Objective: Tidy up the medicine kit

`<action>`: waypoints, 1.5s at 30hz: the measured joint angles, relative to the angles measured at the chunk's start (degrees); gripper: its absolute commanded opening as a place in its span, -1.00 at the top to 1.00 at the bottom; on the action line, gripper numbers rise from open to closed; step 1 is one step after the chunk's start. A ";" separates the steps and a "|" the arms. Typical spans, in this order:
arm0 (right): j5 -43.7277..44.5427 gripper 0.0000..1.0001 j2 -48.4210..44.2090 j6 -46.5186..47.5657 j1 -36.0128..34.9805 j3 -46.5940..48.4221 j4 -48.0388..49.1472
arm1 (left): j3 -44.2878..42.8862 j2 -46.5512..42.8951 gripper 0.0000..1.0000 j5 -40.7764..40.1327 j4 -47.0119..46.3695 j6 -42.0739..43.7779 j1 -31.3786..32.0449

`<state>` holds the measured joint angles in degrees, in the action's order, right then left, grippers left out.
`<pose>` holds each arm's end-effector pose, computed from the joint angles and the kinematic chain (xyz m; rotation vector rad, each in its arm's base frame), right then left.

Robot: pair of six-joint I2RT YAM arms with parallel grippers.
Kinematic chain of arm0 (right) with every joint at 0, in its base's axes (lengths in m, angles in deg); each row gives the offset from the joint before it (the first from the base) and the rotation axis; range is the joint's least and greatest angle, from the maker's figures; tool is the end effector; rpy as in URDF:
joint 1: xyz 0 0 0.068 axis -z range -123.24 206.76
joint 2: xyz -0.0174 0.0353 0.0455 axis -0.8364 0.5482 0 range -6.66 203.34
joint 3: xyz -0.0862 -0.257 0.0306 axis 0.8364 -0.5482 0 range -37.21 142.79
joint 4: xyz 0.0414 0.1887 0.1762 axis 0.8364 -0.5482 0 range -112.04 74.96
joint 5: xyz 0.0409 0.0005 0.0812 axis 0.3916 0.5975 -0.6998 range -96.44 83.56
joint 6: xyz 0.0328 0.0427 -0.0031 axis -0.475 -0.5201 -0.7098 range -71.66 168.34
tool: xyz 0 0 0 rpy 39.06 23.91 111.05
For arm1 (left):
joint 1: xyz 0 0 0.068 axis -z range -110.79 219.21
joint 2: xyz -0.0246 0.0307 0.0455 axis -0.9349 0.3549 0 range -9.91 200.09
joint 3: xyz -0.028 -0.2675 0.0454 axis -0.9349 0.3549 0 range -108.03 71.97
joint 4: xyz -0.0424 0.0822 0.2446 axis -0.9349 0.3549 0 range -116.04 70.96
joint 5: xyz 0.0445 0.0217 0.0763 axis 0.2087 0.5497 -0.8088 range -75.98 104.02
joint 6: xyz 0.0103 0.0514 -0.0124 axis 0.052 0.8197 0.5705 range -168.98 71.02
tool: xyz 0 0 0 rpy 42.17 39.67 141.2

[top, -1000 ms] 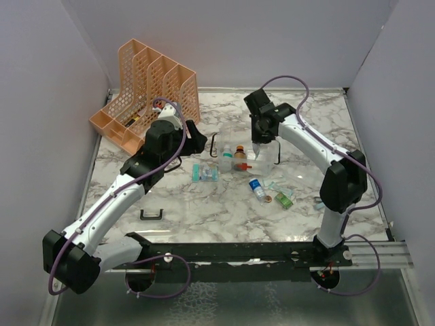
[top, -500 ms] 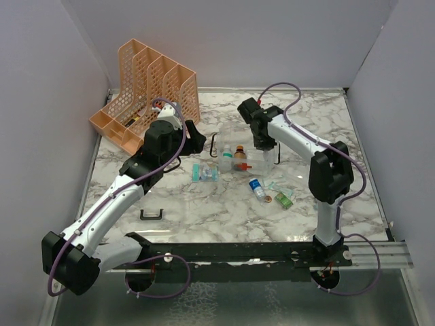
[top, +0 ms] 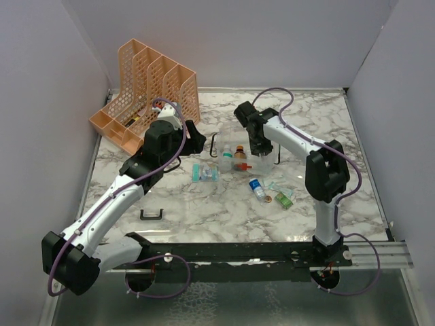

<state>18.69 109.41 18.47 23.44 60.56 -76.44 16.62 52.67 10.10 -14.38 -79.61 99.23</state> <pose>0.3479 0.2106 0.2262 -0.0275 2.7352 -0.3901 0.2201 -0.1243 0.3411 -0.0582 1.9529 -0.6469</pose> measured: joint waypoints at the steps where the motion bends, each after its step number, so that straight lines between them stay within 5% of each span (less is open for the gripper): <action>1: -0.74 0.37 0.00 0.13 0.00 0.00 0.04 | 0.00 0.00 -0.33 0.00 0.00 0.00 -0.02; 14: -12.57 0.35 -0.04 -0.35 0.00 0.00 3.87 | 0.00 0.00 -0.33 0.00 0.02 0.42 0.00; 25: -14.03 0.36 -0.90 -3.76 0.02 -0.09 5.84 | 0.00 0.09 -0.38 0.00 0.09 0.63 0.00; 36: -15.43 0.36 -15.28 -2.82 0.02 -4.61 15.21 | 3.45 5.53 -0.44 -0.02 0.72 1.03 -0.02; 45: -17.07 0.36 -23.30 -1.62 0.00 -10.97 22.36 | 9.35 12.55 -0.18 -0.11 1.57 1.03 -1.25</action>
<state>1.61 86.11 16.85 23.44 49.59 -54.08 25.98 65.22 9.99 -12.81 -78.59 97.99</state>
